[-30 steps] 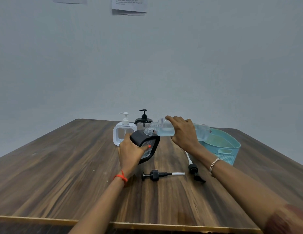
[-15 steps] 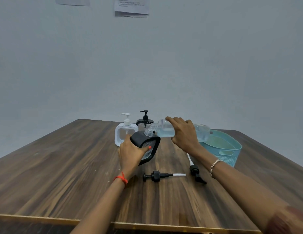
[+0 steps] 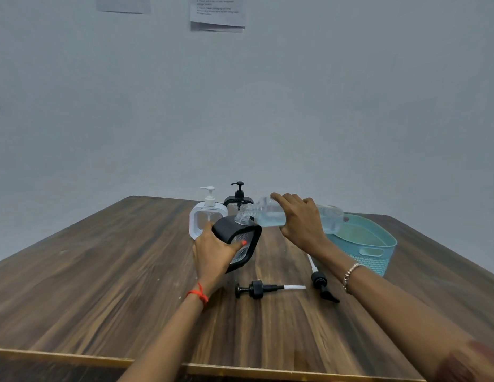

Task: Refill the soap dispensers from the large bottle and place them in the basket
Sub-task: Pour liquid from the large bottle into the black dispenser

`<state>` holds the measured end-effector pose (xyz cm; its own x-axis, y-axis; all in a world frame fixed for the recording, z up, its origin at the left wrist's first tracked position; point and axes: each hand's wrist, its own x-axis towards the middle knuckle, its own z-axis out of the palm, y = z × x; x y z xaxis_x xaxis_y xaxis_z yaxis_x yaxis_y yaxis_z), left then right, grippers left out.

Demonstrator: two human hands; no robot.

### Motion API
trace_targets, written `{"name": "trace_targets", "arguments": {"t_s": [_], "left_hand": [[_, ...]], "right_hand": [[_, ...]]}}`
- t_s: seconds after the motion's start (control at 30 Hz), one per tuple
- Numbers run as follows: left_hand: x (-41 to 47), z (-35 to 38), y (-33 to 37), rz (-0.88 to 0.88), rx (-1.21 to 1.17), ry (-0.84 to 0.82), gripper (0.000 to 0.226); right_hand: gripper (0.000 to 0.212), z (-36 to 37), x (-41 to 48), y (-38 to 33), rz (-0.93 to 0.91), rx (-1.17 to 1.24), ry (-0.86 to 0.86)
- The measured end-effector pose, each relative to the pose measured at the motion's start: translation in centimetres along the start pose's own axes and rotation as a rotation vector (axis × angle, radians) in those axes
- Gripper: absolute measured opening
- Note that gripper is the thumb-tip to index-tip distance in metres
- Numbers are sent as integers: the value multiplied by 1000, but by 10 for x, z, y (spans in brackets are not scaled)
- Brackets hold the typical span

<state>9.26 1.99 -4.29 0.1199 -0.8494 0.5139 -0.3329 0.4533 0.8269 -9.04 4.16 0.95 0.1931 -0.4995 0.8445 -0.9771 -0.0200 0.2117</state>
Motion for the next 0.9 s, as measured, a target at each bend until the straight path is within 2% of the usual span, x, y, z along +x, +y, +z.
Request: {"name": "trace_targets", "arguments": {"t_s": [0.2,0.37,0.57,0.77,0.9], "left_hand": [[1,0,0,3,2,5,63],[2,0,-3,16,-19,-15,63],[11,2,-13,-42,-153,-85,61],[21,0,-21,-86,-264,-142,58],[31,-1,-30,-136,-295,-181,60]], "right_hand": [[68,1,0,0,3,16,0],[63,0,2,-3,64,138,-59],[65,-3,9,-3,330,588,-156],[69,12,7,9,696,1001,-251],[68,31,-1,12,790,1185,-286]]}}
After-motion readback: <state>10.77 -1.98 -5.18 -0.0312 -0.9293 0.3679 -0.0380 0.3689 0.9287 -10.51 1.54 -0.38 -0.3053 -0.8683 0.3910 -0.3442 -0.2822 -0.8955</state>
